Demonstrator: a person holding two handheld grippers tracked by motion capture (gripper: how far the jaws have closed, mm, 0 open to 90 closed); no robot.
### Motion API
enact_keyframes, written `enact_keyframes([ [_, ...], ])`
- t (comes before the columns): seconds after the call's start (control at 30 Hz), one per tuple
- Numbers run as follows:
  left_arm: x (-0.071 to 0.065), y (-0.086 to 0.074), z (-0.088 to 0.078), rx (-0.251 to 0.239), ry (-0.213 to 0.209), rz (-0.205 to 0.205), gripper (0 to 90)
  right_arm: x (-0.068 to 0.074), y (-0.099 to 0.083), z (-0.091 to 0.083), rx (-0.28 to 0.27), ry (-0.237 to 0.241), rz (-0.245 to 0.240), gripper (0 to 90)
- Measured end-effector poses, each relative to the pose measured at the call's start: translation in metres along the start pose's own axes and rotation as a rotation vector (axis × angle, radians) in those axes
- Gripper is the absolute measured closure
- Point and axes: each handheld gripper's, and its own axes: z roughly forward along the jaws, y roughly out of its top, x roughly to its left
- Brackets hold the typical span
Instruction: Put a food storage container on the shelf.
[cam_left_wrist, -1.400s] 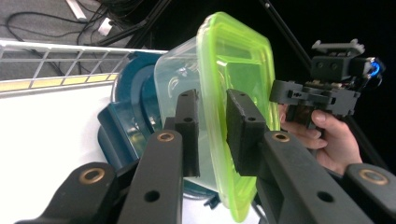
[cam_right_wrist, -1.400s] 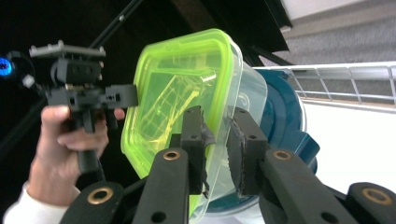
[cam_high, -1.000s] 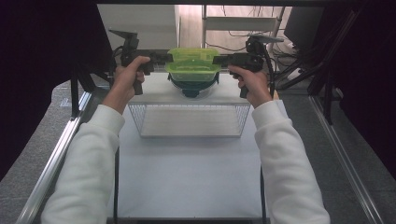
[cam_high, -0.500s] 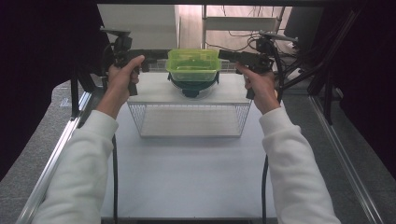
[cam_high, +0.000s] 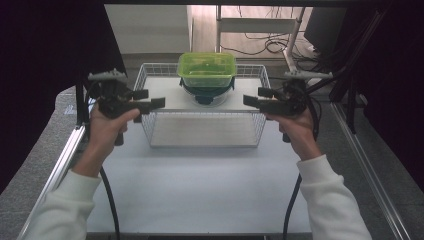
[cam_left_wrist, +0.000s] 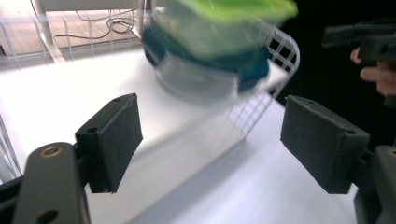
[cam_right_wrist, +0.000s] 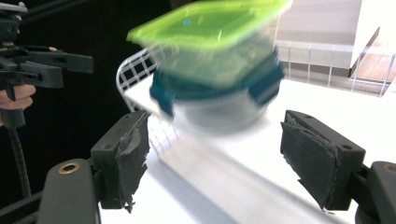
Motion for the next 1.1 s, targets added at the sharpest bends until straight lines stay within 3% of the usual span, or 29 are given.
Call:
enact_keyframes([
  [0.27, -0.011, -0.068, -0.006, 0.017, -0.044, 0.003, 18.1, 0.014, -0.061, -0.018, 0.038, -0.005, -0.041, 24.9],
  [0.4, -0.010, -0.103, -0.004, 0.045, -0.024, -0.004, 17.8, 0.016, -0.088, -0.022, 0.064, -0.021, -0.042, 25.0],
  [0.57, -0.003, -0.146, 0.006, 0.107, -0.023, -0.057, 17.8, 0.015, -0.124, -0.024, 0.107, -0.043, -0.021, 25.3],
  [0.67, 0.001, -0.164, 0.016, 0.156, 0.005, -0.068, 18.1, 0.014, -0.147, -0.023, 0.135, -0.059, -0.003, 25.4],
  [0.73, 0.002, -0.175, 0.024, 0.171, 0.031, -0.066, 18.5, 0.012, -0.160, -0.020, 0.159, -0.068, 0.019, 25.4],
  [0.8, 0.003, -0.181, 0.033, 0.186, 0.006, -0.095, 18.7, 0.011, -0.170, -0.017, 0.188, -0.076, 0.023, 25.4],
  [0.87, 0.004, -0.184, 0.038, 0.197, 0.012, -0.095, 18.7, 0.010, -0.178, -0.016, 0.199, -0.087, 0.021, 25.4],
  [1.1, 0.013, -0.186, 0.037, 0.186, 0.045, -0.101, 18.6, 0.005, -0.187, -0.020, 0.199, -0.104, 0.029, 24.1],
])
